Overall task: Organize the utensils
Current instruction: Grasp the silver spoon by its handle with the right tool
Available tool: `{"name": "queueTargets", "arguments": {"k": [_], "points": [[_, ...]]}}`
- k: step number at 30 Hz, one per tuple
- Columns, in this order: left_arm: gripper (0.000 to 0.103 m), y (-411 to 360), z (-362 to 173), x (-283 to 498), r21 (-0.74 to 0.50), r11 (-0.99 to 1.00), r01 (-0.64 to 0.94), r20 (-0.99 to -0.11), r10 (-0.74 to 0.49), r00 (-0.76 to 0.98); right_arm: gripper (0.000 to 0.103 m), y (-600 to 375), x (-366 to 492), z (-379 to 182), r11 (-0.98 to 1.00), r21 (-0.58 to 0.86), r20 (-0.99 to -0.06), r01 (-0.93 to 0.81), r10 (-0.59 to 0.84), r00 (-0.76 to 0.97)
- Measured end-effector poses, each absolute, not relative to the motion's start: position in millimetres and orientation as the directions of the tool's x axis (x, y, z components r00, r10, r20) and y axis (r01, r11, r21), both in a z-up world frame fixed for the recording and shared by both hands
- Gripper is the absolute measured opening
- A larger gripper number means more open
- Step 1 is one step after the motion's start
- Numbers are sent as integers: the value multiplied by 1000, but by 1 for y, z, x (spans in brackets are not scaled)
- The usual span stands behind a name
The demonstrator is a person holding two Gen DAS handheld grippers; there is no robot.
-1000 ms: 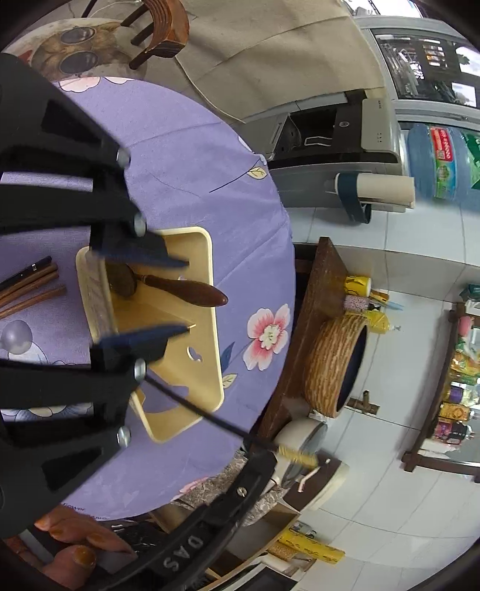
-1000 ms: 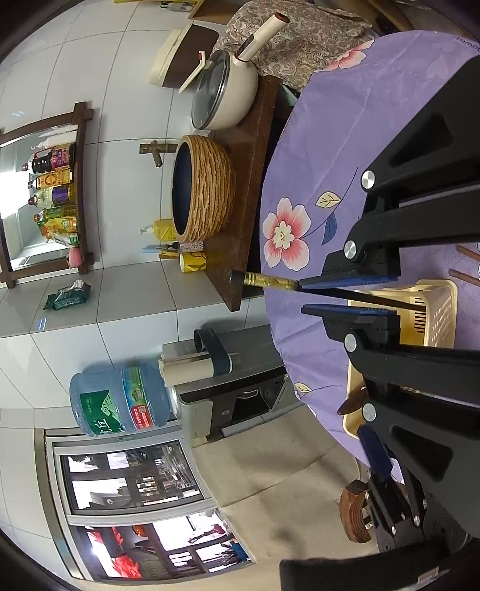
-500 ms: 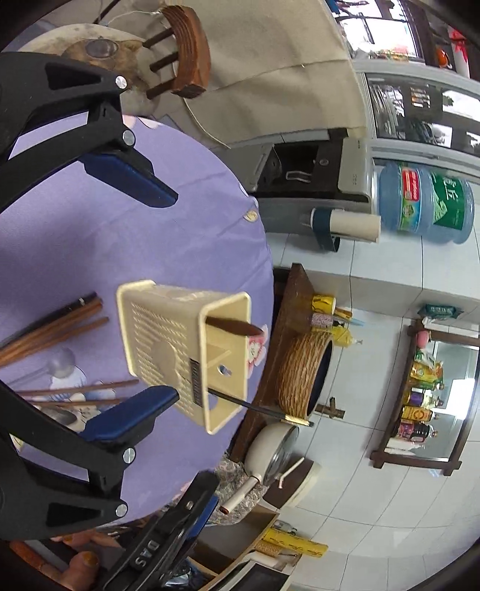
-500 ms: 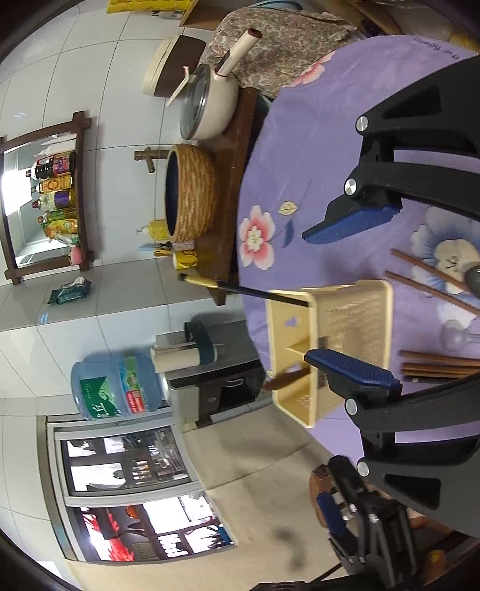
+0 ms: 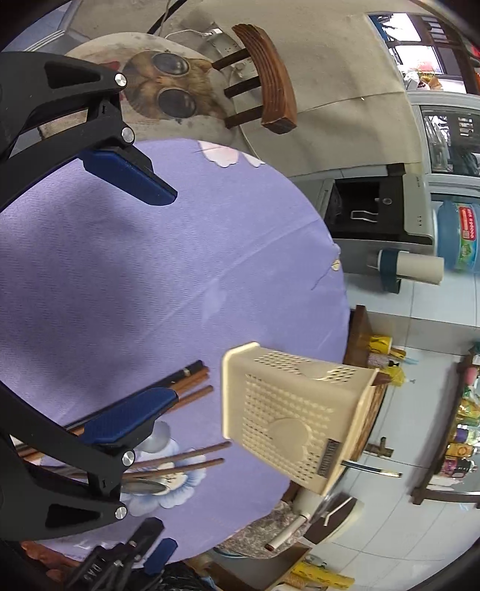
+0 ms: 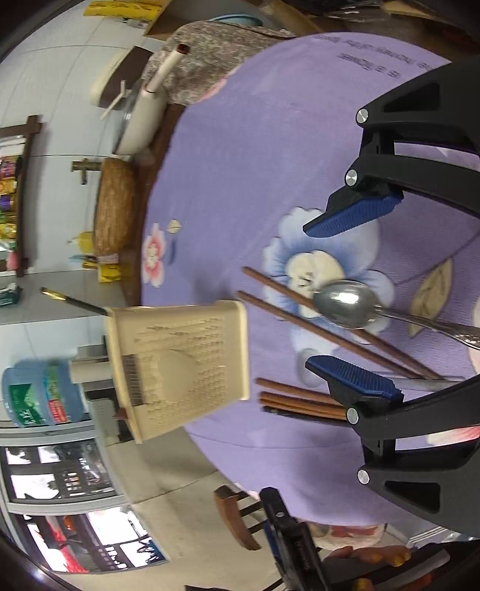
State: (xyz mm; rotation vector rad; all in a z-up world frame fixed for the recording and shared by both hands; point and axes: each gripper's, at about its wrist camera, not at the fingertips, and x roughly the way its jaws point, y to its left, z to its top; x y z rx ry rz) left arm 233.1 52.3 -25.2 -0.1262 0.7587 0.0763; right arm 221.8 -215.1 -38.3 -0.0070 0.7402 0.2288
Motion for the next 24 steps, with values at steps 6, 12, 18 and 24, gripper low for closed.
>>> {"name": "queueTargets", "arguments": {"k": [6,12,18,24], "points": [[97,43,-39,229,-70,992,-102,-712,22,702,65,-206,210,-63,971,101,-708,-215,222,671],[97,37,-43,227,-76,993,-91,-718,9,696,65,-200,224,-77,978,110,-740,-177,199,642],[97,37,-43,227,-78,993,-90,-722,6,692,57,-197,234,-84,975,141,-760,-171,217,613],[97,35,-45,229,-81,993,-85,-730,-2,683,48,-197,240,-85,979,121,-768,-161,195,610]]}}
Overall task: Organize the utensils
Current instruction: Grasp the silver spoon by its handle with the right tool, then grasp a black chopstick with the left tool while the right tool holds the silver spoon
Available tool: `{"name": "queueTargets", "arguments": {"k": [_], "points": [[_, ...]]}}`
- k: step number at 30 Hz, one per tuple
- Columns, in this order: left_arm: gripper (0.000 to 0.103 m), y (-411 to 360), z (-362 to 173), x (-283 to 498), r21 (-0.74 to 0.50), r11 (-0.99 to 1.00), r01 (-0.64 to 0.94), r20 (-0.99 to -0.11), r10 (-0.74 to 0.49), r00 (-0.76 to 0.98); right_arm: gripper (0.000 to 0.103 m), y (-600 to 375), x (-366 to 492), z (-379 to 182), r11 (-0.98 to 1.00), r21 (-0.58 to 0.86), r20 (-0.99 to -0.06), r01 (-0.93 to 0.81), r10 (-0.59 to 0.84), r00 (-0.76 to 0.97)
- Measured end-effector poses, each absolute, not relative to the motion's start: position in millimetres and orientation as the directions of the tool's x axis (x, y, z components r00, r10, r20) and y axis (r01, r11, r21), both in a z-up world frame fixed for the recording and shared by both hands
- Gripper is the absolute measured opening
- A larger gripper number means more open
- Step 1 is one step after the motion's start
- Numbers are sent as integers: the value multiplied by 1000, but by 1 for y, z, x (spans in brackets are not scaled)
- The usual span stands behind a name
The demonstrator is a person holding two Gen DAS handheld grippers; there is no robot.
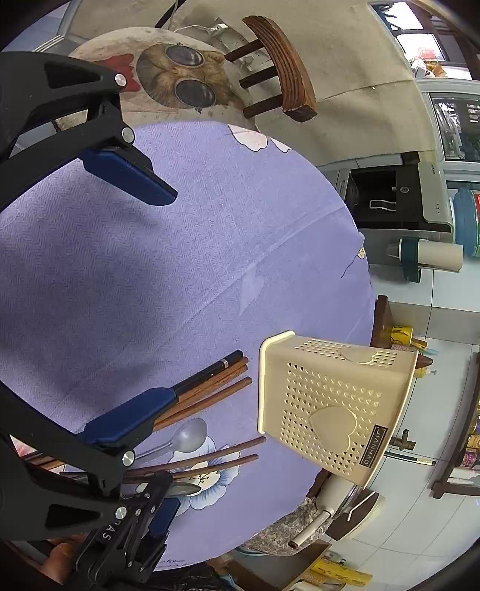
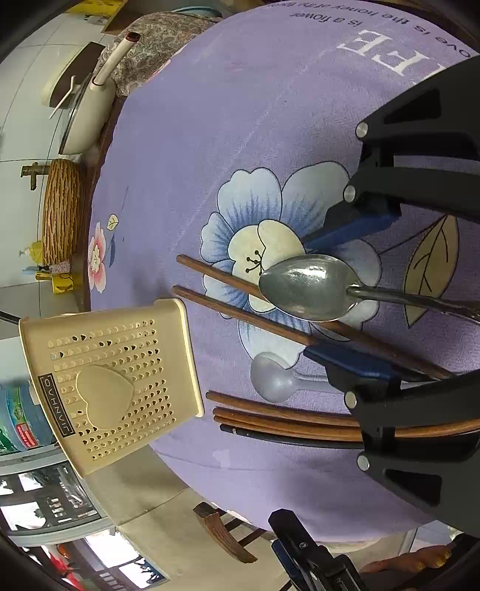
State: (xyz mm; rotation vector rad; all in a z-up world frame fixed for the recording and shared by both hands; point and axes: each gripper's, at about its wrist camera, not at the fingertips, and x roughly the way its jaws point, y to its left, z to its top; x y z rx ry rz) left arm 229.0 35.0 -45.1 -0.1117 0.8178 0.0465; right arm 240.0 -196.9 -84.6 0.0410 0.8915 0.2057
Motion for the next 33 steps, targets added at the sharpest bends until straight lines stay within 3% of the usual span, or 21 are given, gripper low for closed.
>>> {"name": "queueTargets", "arguments": {"k": [5,14,27,33], "points": [[97,32,-47,231,-79,994,-81,-735,-3,678,37,-201,242,-83,979,124,-771,-162,197,606],[97,22,-51,236,-70,996,-52,-749,-17,662,37,-207,236,-76,975,155,-751,-157,220,623],[74,-16,-71,268,20,999,-25,-797,31,604,37,-213,215,-53,967,181,-697,-181,256,670],[72,-15,-71,272,-9,998,-68,-807,33,590,37,-217,213,-50,964,191,-686,-188,268,677]]}}
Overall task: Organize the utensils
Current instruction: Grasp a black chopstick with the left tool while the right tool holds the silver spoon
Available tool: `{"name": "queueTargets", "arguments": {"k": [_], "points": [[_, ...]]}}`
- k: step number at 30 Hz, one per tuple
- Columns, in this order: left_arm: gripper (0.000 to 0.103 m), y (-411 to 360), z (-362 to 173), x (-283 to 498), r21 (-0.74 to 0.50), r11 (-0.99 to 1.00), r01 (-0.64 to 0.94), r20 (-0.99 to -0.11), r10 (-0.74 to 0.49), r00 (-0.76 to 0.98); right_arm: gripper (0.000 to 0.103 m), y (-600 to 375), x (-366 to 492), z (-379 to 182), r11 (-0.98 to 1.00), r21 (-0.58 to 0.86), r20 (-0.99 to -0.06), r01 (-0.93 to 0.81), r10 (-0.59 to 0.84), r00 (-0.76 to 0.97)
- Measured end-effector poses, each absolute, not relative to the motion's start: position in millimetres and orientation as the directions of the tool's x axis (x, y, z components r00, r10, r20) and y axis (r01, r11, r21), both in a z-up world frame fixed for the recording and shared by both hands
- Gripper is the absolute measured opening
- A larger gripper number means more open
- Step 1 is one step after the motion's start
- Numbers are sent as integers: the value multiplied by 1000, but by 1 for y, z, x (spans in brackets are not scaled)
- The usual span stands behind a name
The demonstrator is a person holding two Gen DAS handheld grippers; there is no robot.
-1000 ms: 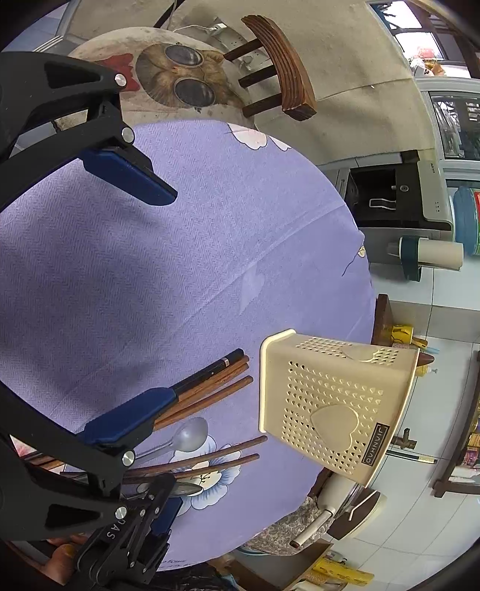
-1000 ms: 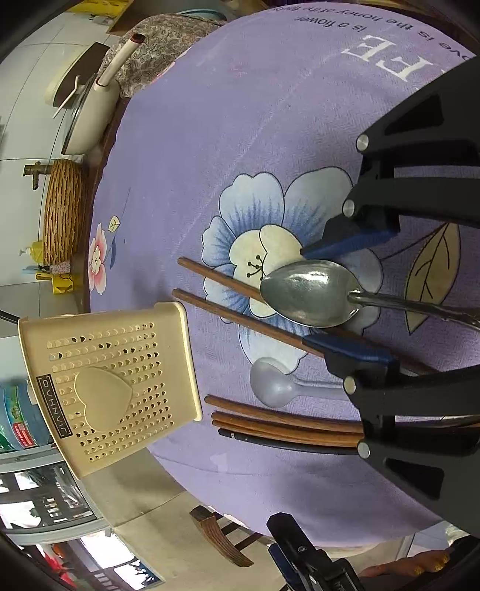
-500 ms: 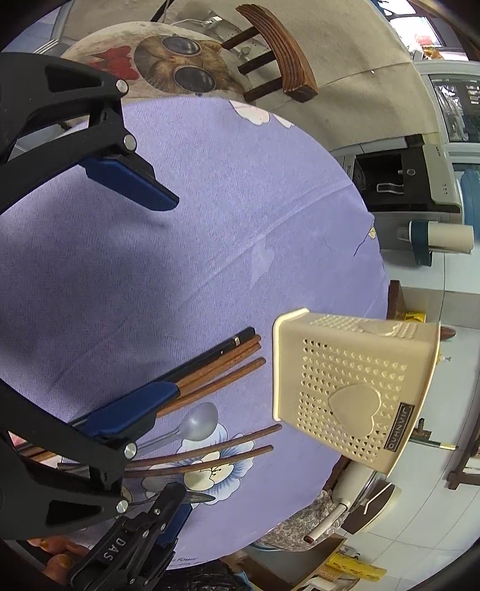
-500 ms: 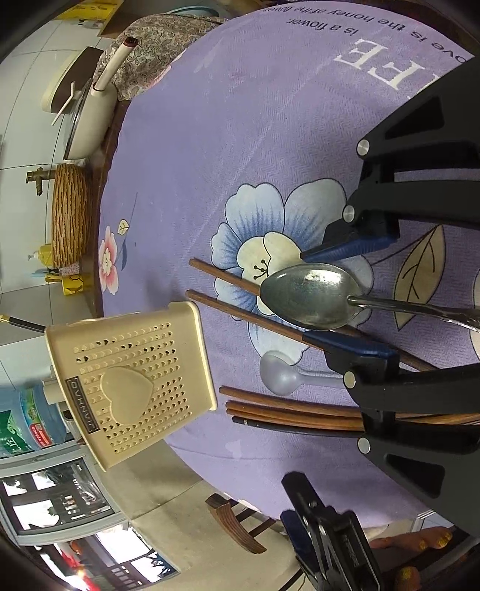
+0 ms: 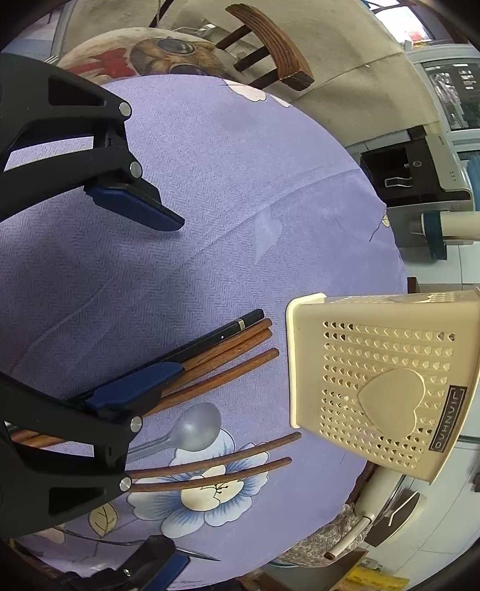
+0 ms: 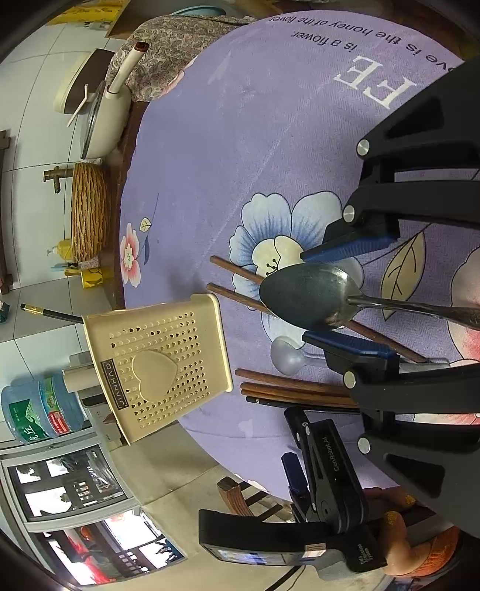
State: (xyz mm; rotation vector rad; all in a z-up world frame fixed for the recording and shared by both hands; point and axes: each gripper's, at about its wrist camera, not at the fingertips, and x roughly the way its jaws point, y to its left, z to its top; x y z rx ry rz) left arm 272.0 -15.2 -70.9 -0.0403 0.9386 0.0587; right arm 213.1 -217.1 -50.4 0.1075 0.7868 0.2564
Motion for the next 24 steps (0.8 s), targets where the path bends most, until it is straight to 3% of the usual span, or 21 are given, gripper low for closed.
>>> {"name": "queueTargets", "arguments": {"k": [7,18,22,24], "points": [[63,-13,-71,288,-39,996,-84,-827,15,562,37,-220,212,-52,959,207,-680,-195,285,676],[62,-13,-75,293,-4,994,-107,-829,57,556,37,-225,212,-55,957,214,-677,-195,289,677],[50,-11,-74,297,4,994,-112,-828,66,557,37,-228,212,-54,959,212,-674,-187,282,683],[40,-10,-73,301,1,994,-111,-831,63,553,37,-229,214,-54,960,214,-673,-182,280,684]]}}
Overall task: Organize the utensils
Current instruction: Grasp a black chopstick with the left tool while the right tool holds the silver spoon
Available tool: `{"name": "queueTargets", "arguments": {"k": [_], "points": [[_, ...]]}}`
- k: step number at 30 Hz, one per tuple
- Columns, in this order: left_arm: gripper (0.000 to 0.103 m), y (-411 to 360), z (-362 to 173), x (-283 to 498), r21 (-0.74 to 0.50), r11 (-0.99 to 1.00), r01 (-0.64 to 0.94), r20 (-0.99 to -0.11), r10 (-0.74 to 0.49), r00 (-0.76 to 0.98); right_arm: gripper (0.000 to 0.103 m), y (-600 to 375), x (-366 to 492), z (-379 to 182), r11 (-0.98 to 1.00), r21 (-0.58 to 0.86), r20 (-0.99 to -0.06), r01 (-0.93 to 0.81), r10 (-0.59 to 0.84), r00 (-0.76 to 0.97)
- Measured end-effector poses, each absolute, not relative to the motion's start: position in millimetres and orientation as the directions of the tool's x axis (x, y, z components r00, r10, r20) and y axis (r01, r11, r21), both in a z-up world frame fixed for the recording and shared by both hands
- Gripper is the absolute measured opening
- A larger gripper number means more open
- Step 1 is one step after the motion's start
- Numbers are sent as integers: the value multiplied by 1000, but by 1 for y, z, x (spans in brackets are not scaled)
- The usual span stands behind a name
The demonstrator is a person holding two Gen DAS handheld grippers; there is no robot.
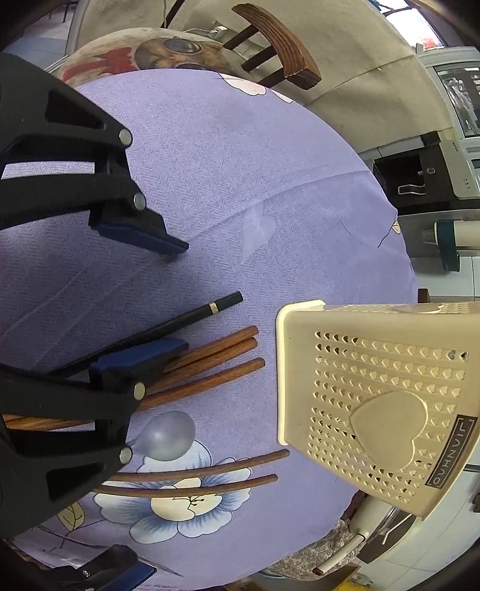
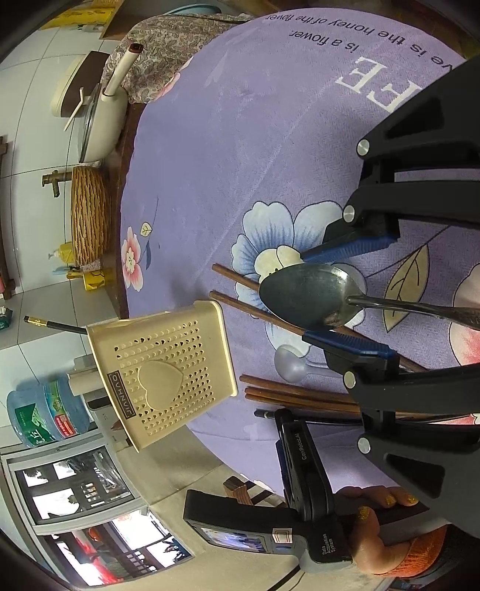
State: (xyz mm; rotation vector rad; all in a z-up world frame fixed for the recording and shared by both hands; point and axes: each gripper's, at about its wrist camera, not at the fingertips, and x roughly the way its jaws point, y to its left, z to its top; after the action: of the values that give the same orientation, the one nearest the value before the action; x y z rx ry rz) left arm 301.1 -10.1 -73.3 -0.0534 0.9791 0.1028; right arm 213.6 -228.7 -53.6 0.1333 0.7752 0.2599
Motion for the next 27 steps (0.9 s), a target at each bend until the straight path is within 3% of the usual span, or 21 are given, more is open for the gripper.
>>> {"name": "queueTargets", "arguments": {"k": [3,7,19,27], "points": [[25,-15,-73,304,14,995,-101,-832,68,551,37,-227,214,-52,960,211,-670,-184,279,688],[14,-22,-73,309,22,997,-79,-832,62,551,37,-224,213,-51,961,202,-669,-190,277,690],[7,-14,-69,316,-92,993,-76,-839,-36,543,37,-228,208,-44,961,204,-630,-185,274,727],[7,-2,-36,301,-157,987,-44,-780,-96,618,37,-230,202,-31,960,202,-582,-192,275,765]]}}
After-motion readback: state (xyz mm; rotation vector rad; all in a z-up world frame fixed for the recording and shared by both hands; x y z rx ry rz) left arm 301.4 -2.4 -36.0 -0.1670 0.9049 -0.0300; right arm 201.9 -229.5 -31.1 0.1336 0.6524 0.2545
